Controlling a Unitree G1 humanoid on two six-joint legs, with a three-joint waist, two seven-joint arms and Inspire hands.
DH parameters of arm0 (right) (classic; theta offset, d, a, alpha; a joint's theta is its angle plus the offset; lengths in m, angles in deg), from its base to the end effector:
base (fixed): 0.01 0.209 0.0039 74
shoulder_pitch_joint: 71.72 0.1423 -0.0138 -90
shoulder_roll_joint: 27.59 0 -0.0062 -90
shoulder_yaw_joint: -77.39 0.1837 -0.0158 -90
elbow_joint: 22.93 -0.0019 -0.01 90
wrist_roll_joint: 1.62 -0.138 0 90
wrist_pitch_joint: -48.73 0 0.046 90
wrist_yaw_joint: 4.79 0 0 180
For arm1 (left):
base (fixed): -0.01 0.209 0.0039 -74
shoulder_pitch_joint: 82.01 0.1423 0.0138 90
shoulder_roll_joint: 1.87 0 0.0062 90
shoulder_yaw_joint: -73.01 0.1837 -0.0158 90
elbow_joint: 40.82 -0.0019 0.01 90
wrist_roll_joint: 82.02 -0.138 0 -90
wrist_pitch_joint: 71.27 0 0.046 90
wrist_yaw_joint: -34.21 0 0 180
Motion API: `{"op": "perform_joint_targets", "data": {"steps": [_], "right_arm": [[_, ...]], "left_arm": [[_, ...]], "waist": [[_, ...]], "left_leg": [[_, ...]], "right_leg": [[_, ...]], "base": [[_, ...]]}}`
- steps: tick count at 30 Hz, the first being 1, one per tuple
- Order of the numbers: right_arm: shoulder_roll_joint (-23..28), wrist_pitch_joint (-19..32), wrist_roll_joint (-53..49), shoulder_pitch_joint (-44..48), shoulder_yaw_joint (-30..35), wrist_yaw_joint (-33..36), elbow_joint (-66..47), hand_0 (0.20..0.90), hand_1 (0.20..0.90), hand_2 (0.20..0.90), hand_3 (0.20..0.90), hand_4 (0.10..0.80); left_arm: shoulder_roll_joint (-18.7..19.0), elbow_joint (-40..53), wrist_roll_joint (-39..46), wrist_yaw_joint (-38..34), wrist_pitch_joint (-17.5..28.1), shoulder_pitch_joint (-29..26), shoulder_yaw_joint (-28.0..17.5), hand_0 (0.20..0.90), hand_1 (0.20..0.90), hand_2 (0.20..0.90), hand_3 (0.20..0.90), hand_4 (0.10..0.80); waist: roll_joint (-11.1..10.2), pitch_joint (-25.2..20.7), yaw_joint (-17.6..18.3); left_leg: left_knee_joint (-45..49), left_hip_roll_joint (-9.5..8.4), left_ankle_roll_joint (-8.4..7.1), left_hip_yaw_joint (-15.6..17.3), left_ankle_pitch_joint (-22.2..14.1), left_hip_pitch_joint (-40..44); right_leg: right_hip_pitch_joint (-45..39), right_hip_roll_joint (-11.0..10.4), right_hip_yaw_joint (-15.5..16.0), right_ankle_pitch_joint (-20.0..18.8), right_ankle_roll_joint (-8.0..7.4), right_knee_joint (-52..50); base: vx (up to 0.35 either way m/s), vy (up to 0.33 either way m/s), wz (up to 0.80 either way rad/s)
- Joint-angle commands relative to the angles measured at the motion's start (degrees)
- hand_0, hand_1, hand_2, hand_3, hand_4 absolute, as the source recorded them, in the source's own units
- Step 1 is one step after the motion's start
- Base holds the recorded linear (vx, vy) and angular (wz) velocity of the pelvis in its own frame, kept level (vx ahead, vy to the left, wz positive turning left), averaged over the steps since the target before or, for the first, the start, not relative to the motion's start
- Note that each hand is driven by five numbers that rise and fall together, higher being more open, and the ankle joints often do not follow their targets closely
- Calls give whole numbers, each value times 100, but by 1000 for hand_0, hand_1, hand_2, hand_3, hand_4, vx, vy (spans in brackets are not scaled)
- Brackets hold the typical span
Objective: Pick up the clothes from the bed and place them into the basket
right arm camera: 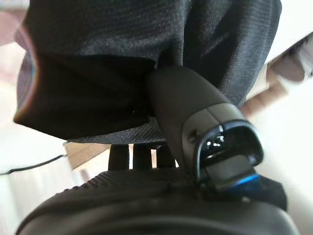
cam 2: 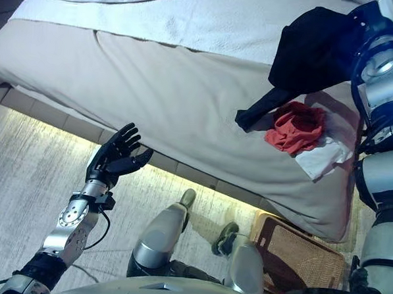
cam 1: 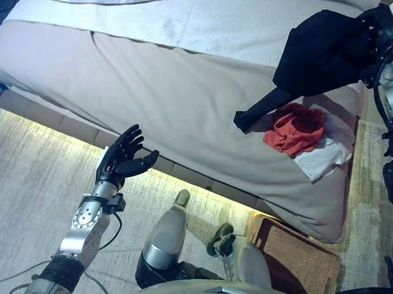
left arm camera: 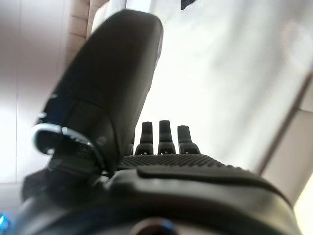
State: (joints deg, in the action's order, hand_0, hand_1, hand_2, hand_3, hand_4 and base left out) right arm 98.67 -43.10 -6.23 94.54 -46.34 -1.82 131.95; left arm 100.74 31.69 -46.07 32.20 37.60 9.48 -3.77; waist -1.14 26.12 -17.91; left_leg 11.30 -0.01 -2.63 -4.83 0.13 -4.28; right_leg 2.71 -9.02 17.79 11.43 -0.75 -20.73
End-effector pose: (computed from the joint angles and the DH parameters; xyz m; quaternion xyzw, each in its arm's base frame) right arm 0.3345 -0.3109 0.2895 -0.4443 -0.0318 -0.2156 0.8690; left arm 0.1843 0.2315 0.0101 -0.0468 0.0382 0.0137 0.9981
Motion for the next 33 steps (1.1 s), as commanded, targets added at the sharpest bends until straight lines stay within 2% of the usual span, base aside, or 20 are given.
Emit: {"op": "perform_joint_targets", "data": {"steps": [1,7,13,20,28,33], "right_arm": [[569,609,-537,52,-84,440,-601,300,300,300,200,100],[788,761,-962,-286,271,383,-823,300,300,300,200,100],[1089,873,-1028,-1274,892,452,-1520,300,300,300,200,100],[1212,709,-908,-2558,1755,618,-2040,300,300,300,200,100],[1281,681,-810,-4027,2724,525,-2697,300,300,300,200,100],[1169,773,-749,-4902,3284,397,-2939,300,300,300,200,100]], "left_arm": [[-71,-187,-141,-72,421,178,209,900,900,900,900,800],[-242,-722,-227,-183,312,-52,472,900,900,900,900,800],[-385,-1027,-387,-145,291,-244,607,900,900,900,900,800],[-507,-1359,-649,-192,289,-602,687,900,900,900,900,800],[-643,-1709,-872,-215,351,-887,633,900,900,900,900,800],[-737,-1778,-938,-245,332,-1003,593,900,900,900,900,800]], "waist": [[-258,-1545,397],[-253,-1937,907],[-217,-2157,1414],[-213,-2174,1900],[-181,-2140,2500],[-174,-2148,2755]], "left_leg": [[107,167,59,461,-527,-37],[-583,316,31,871,-412,454],[-1143,439,-6,1197,-324,841],[-1435,515,-33,1508,-308,1107],[-1520,550,-1,1840,-384,1266],[-1510,550,24,2003,-456,1323]], "right_leg": [[-497,221,92,-349,66,1079],[-647,301,-293,-655,-89,1626],[-697,353,-741,-922,-224,2039],[-681,403,-1173,-1158,-351,2330],[-524,554,-1835,-1277,-404,2380],[-445,606,-2097,-1296,-441,2345]], "base": [[-7,66,-13],[-22,52,-30],[-29,17,-37],[-34,0,-37],[-6,15,-36],[2,-2,-26]]}}
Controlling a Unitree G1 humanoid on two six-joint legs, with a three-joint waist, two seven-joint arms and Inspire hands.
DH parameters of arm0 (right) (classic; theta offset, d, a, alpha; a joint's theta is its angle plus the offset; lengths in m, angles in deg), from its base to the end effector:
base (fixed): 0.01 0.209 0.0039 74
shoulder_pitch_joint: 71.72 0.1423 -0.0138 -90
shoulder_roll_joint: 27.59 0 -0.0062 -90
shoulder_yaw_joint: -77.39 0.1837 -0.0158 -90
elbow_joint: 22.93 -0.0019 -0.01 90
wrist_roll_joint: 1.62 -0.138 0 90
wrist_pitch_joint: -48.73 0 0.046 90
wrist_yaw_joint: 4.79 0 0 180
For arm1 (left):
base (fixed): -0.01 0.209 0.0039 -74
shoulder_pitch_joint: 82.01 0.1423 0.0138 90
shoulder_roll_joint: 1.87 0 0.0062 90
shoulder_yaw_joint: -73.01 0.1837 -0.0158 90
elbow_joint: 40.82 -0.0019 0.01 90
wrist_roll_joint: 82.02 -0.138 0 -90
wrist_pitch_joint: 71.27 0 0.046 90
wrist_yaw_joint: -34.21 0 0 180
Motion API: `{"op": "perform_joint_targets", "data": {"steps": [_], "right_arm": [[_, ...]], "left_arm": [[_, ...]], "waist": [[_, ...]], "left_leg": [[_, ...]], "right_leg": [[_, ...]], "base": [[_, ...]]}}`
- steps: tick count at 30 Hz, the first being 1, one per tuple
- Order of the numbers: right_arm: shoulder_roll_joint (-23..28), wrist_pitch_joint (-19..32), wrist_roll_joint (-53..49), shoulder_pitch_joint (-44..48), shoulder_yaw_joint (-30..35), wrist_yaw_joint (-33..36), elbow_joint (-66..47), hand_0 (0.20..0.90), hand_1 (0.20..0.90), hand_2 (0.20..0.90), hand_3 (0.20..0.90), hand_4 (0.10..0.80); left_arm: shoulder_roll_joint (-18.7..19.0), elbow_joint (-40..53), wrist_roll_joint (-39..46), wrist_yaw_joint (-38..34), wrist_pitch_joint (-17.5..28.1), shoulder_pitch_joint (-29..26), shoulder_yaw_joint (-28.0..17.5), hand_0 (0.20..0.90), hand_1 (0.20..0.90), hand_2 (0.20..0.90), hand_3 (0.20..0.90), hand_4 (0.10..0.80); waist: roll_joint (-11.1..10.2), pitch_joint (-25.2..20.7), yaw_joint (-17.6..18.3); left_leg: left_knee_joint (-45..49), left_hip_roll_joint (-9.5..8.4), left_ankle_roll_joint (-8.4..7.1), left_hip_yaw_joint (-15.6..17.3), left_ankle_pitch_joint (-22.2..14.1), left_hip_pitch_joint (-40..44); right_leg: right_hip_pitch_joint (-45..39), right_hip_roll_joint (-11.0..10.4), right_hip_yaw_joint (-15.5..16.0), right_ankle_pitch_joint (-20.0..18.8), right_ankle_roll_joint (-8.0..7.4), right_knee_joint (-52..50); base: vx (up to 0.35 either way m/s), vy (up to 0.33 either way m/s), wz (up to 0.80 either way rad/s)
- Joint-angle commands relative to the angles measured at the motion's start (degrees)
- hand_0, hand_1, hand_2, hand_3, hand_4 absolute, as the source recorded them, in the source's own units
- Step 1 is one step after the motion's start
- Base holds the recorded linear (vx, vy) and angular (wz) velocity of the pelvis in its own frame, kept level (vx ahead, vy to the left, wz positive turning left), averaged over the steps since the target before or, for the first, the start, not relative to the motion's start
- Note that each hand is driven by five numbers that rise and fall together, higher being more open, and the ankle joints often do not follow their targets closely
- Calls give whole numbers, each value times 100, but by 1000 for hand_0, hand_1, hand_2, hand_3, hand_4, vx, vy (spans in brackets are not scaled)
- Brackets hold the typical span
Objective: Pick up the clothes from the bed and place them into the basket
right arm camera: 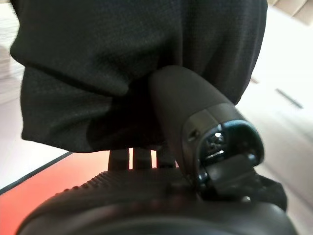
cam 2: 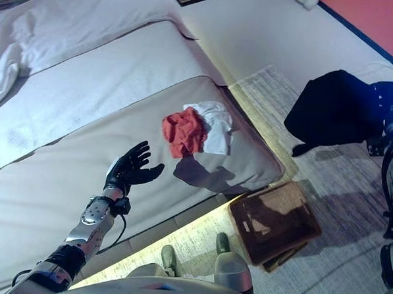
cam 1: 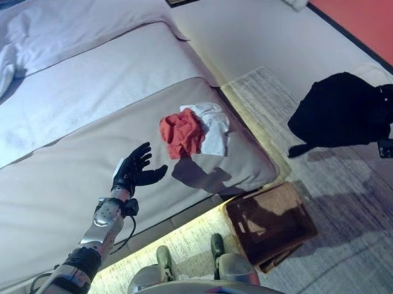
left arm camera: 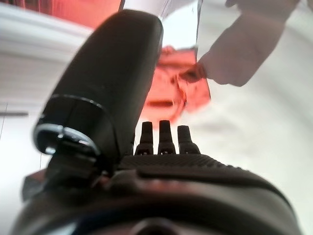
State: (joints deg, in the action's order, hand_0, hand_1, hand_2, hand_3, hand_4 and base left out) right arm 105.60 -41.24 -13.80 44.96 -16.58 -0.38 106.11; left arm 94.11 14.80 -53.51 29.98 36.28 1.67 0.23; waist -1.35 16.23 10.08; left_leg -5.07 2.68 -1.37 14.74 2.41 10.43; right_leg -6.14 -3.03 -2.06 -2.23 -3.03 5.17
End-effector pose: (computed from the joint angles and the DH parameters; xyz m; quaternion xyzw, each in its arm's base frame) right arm 0.2475 -0.3774 0.1656 -0.3594 0.0533 -0.2295 0.9030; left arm 0.1982 0.2091 -0.0232 -0.0027 0.1252 0.0178 0.9920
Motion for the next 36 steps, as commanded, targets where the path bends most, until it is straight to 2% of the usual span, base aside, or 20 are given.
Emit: {"op": "perform_joint_targets", "data": {"steps": [1,13,23,33,34,35,36], "right_arm": [[379,623,16,-186,439,259,-396,300,300,300,200,100],[-456,743,324,-1320,833,102,-607,300,300,300,200,100],[-989,673,627,-1342,524,-63,-508,300,300,300,200,100],[-1304,550,1161,-1221,-92,-82,-402,300,300,300,200,100],[-1330,527,1185,-1209,-139,-95,-373,319,319,319,222,122],[-1351,495,1207,-1186,-177,-89,-342,373,373,373,285,185],[-1378,480,1238,-1170,-219,-48,-292,869,869,869,864,764]], "left_arm": [[-94,-52,-232,-32,425,-239,191,900,900,900,900,800],[-116,-112,-367,9,313,-335,210,900,900,900,900,800],[-163,16,-468,157,137,-518,358,900,900,900,900,800],[-315,-110,-575,133,348,-572,459,900,900,900,900,800],[-321,-117,-570,123,366,-571,448,900,900,900,900,800],[-333,-128,-564,111,380,-576,441,900,900,900,900,800],[-335,-129,-552,103,398,-574,433,900,900,900,900,800]], "waist": [[-145,-1151,11],[-7,-1049,376],[253,-905,444],[438,-746,372],[444,-740,360],[448,-733,351],[452,-729,336]], "left_leg": [[137,275,-96,82,-703,-142],[329,275,-80,405,-853,-95],[460,262,-101,485,-894,-152],[461,181,-88,407,-895,-230],[461,176,-86,400,-894,-234],[457,173,-85,392,-893,-232],[459,173,-90,388,-891,-237]], "right_leg": [[463,20,-163,59,-223,-249],[616,113,-394,25,-257,-334],[773,68,-307,15,-262,-424],[857,-12,-224,-9,-295,-415],[855,-16,-218,-8,-294,-412],[856,-17,-215,-10,-293,-411],[851,-24,-206,-6,-294,-408]], "base": [[-19,-16,-19],[-19,-30,-15],[-20,-32,-8],[0,0,0],[0,0,0],[0,0,0],[0,0,0]]}}
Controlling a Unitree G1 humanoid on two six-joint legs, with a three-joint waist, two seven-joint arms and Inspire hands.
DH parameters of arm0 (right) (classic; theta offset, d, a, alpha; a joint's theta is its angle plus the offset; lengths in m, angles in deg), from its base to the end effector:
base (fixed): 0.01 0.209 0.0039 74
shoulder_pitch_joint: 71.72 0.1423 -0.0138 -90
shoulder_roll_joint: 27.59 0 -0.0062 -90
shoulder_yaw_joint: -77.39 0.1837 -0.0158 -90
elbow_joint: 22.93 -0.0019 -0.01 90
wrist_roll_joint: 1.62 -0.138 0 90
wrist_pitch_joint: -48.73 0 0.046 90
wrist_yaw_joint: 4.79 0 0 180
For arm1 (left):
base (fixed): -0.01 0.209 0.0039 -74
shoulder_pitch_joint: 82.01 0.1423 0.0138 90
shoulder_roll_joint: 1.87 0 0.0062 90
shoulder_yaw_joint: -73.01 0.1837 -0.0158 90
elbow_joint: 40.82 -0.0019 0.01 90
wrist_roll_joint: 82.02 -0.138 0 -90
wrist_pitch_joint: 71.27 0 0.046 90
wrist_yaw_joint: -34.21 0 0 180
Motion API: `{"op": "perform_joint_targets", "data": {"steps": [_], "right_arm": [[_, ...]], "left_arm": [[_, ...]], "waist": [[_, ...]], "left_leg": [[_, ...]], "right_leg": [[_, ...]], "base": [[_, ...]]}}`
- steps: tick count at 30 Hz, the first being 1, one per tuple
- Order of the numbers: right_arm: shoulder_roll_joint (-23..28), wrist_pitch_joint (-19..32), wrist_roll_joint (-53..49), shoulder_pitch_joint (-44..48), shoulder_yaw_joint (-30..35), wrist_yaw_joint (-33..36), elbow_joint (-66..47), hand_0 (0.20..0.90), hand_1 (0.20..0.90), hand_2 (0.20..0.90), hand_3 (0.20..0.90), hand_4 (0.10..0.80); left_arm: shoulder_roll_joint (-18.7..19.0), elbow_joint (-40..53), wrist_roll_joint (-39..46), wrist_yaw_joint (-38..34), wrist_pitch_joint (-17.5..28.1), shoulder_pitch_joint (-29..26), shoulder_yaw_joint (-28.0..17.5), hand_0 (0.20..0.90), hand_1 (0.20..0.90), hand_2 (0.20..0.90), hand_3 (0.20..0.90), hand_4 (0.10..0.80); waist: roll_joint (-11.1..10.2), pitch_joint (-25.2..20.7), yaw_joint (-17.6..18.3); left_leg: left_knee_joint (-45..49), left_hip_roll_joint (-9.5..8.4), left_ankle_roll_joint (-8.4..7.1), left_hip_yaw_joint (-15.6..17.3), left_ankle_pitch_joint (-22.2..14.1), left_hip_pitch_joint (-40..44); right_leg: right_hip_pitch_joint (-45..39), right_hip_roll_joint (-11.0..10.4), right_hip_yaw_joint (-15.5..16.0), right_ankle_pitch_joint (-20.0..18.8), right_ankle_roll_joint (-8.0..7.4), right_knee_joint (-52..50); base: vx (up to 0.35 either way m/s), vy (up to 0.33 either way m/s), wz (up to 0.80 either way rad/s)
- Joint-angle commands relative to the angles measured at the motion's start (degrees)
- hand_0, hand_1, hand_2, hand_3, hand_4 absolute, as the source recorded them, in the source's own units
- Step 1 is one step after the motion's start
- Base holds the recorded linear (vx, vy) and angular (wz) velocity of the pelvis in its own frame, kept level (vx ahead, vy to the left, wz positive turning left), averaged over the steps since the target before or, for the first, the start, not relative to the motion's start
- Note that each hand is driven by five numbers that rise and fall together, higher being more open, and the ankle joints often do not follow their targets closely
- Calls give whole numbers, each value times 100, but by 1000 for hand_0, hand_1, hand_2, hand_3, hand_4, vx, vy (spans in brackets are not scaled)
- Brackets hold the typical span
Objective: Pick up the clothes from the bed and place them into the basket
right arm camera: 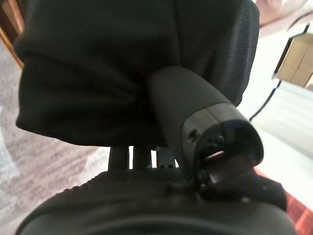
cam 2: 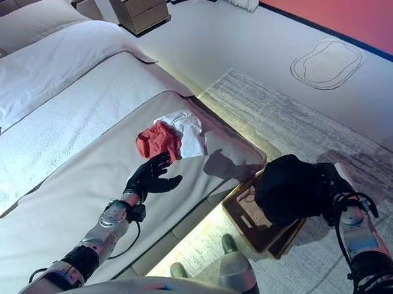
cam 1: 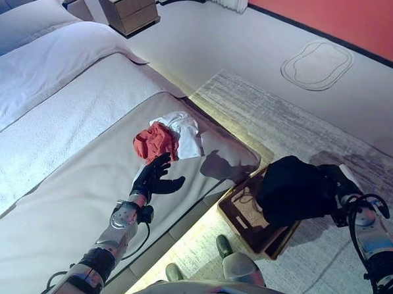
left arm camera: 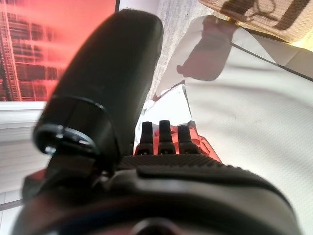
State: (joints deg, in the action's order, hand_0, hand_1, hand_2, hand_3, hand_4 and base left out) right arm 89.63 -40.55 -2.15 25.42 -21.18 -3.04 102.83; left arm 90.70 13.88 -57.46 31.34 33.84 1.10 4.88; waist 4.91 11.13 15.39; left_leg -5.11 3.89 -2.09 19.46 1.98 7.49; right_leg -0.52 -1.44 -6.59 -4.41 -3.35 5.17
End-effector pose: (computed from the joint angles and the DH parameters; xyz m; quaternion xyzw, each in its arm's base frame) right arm 0.1965 -0.3278 0.0274 -0.3726 0.2400 -0.0662 0.8940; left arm 0.1952 0.1802 -0.0339 0.0118 0.1601 -0.0507 0.9857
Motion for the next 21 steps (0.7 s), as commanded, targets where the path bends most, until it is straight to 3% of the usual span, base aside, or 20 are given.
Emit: {"op": "perform_joint_targets", "data": {"steps": [1,9,16,21], "right_arm": [[188,413,110,806,203,246,103,900,900,900,900,800],[-135,220,241,750,25,325,420,900,900,900,900,800],[-145,-56,636,798,-40,672,738,900,900,900,900,800],[-112,-96,382,872,-3,606,789,900,900,900,900,800]], "left_arm": [[-5,-45,-154,-52,664,-527,-39,900,900,900,900,800],[43,-65,-153,-129,653,-520,-109,900,900,900,900,800],[93,-24,-99,-161,685,-495,-116,900,900,900,900,800],[145,40,-2,-144,658,-456,-164,900,900,900,900,800]], "waist": [[-169,-212,-209],[-242,-225,-366],[-290,-184,-468],[-335,-200,-561]], "left_leg": [[459,53,-20,-93,-845,59],[393,66,-33,-204,-791,63],[383,75,-27,-288,-768,48],[351,73,-33,-384,-751,80]], "right_leg": [[283,-186,255,214,-261,-405],[251,-196,338,198,-252,-376],[202,-209,397,200,-248,-364],[124,-221,480,223,-228,-363]], "base": [[3,3,4],[11,-14,8],[2,-2,5],[31,-6,4]]}}
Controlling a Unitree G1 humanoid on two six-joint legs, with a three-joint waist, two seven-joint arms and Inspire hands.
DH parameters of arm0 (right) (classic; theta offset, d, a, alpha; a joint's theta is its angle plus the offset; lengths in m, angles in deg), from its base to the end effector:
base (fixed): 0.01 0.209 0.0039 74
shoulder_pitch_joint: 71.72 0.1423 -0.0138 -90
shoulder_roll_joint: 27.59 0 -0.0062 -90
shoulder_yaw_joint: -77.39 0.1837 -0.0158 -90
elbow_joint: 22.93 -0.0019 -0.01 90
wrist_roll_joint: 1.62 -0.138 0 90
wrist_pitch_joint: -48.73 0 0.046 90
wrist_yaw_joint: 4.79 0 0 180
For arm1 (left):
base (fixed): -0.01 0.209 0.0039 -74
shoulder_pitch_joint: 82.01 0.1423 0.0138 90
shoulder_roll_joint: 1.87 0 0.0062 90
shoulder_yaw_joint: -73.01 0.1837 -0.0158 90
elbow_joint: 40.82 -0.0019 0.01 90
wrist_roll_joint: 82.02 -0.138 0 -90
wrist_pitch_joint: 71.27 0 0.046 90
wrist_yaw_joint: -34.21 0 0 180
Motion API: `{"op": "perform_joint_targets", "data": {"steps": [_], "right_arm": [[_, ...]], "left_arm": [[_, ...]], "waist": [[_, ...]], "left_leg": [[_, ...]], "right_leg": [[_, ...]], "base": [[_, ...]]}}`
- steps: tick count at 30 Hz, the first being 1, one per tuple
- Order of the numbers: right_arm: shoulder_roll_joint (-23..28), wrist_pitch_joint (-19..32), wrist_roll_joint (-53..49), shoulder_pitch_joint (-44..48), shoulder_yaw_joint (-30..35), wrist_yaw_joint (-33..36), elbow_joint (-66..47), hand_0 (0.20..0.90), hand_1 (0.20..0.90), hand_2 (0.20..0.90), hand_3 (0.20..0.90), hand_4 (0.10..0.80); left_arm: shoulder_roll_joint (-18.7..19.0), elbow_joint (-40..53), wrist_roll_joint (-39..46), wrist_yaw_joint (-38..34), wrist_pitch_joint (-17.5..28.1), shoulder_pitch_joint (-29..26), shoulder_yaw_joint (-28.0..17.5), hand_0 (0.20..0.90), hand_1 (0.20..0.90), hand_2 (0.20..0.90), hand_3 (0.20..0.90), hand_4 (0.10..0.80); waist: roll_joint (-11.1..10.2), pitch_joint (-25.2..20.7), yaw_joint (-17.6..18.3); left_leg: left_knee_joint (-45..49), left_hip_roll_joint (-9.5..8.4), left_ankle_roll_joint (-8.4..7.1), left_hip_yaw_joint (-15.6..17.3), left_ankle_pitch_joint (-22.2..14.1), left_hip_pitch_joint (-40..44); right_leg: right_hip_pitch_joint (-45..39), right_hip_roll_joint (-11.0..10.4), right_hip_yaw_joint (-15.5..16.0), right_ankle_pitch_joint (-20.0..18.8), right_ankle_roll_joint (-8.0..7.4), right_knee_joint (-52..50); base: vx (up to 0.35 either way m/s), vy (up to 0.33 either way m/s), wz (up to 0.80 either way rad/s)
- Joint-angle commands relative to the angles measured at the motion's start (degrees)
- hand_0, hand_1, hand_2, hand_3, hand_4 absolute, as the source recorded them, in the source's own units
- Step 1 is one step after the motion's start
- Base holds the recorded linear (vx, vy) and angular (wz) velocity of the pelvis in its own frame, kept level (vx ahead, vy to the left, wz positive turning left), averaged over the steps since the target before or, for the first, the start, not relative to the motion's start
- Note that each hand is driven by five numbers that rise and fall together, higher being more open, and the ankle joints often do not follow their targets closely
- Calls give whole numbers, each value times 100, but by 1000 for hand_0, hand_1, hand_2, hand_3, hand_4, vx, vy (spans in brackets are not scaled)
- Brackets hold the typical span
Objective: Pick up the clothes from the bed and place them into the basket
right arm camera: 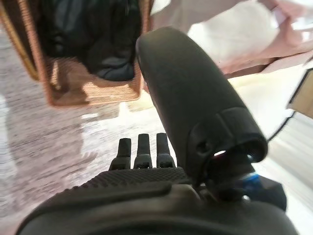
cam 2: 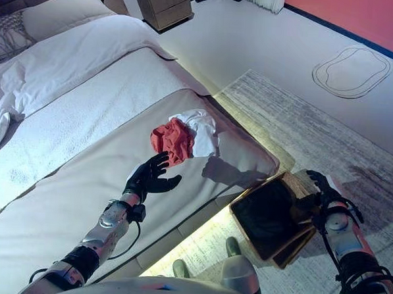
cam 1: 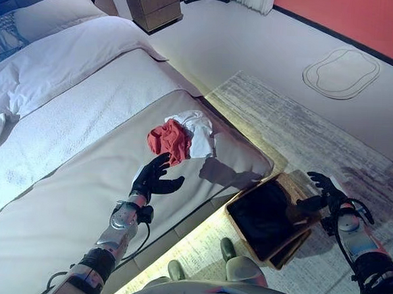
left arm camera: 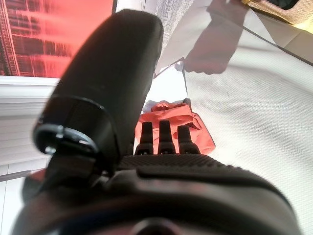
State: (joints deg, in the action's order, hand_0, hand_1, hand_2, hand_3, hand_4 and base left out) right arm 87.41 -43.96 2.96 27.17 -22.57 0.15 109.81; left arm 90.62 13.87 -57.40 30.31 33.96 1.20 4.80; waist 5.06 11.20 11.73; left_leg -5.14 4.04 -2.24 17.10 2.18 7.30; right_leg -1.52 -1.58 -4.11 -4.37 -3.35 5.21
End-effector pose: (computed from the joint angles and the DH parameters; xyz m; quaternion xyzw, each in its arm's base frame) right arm 0.1908 -0.3294 0.0091 -0.4047 0.3010 -0.0937 0.8584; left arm 0.1947 0.1802 -0.0341 0.0118 0.1597 -0.0409 0.9862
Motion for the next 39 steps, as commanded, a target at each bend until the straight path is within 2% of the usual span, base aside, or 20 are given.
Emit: {"op": "perform_joint_targets", "data": {"steps": [1,5,11,19,24,27,30,33,35,38,39], "right_arm": [[108,256,-233,695,160,272,59,900,900,900,900,800],[73,200,-662,725,282,542,-333,900,900,900,900,800],[94,101,-141,1604,1,1239,-907,900,900,900,900,800],[343,58,518,2667,-793,1182,-944,900,900,900,900,800],[501,-12,696,3577,-1273,1244,-828,900,900,900,900,800],[603,-68,786,4167,-1578,1220,-765,900,900,900,900,800],[653,-65,925,4595,-1902,1274,-565,900,900,900,900,800],[609,-355,901,5153,-2315,1392,-303,900,900,900,900,800],[591,-459,1032,5411,-2488,1347,-170,900,900,900,900,800],[669,-667,1082,5938,-2881,1201,85,900,900,900,900,800],[679,-747,1108,6035,-2921,1093,145,900,900,900,900,800]], "left_arm": [[160,56,0,-35,643,-444,-180,900,900,900,900,800],[190,196,42,-64,554,-367,-273,900,900,900,900,800],[143,151,174,-114,499,-366,-243,900,900,900,900,800],[210,117,310,207,563,-81,-314,900,900,900,900,800],[297,155,470,319,717,-156,-284,900,900,900,900,800],[341,270,534,428,894,-214,-224,900,900,900,900,800],[351,319,620,465,1037,-246,-153,900,900,900,900,800],[494,550,617,367,1168,-257,-34,900,900,900,900,800],[564,659,636,325,1119,-270,-24,900,900,900,900,800],[688,885,662,263,1076,-234,-2,900,900,900,900,800],[744,959,709,217,1056,-208,11,900,900,900,900,800]], "waist": [[-362,-212,-210],[-402,-200,-303],[-388,-151,-583],[-433,-51,-1076],[-282,313,-1333],[-124,635,-1491],[-57,893,-1651],[-69,1267,-1893],[-84,1404,-1997],[-74,1633,-2158],[-76,1731,-2207]], "left_leg": [[348,60,-17,-165,-767,105],[342,67,-16,-318,-740,97],[451,37,-20,-654,-723,-20],[688,-105,-46,-1192,-701,-331],[1005,-224,-52,-1461,-674,-839],[1278,-347,-45,-1625,-664,-1213],[1600,-446,-25,-1749,-696,-1519],[2368,-541,42,-1889,-871,-2129],[2672,-589,80,-1967,-957,-2383],[3335,-689,170,-2065,-1149,-2877],[3646,-726,162,-2072,-1373,-2980]], "right_leg": [[211,-204,241,229,-221,-374],[161,-203,332,296,-181,-461],[134,-241,624,566,-74,-813],[93,-381,968,647,10,-832],[463,-493,1218,829,100,-1231],[773,-545,1388,981,214,-1557],[1010,-585,1575,1125,331,-1922],[1545,-688,1773,1381,467,-2768],[1759,-727,1835,1481,503,-3101],[2187,-819,1863,1738,604,-3918],[2278,-833,1796,1940,583,-4239]], "base": [[50,-6,4],[36,-7,12],[39,7,21],[57,-7,32],[-49,66,34],[-133,101,36],[-74,37,25],[-127,-37,33],[-86,-70,42],[-25,-39,25],[20,-60,20]]}}
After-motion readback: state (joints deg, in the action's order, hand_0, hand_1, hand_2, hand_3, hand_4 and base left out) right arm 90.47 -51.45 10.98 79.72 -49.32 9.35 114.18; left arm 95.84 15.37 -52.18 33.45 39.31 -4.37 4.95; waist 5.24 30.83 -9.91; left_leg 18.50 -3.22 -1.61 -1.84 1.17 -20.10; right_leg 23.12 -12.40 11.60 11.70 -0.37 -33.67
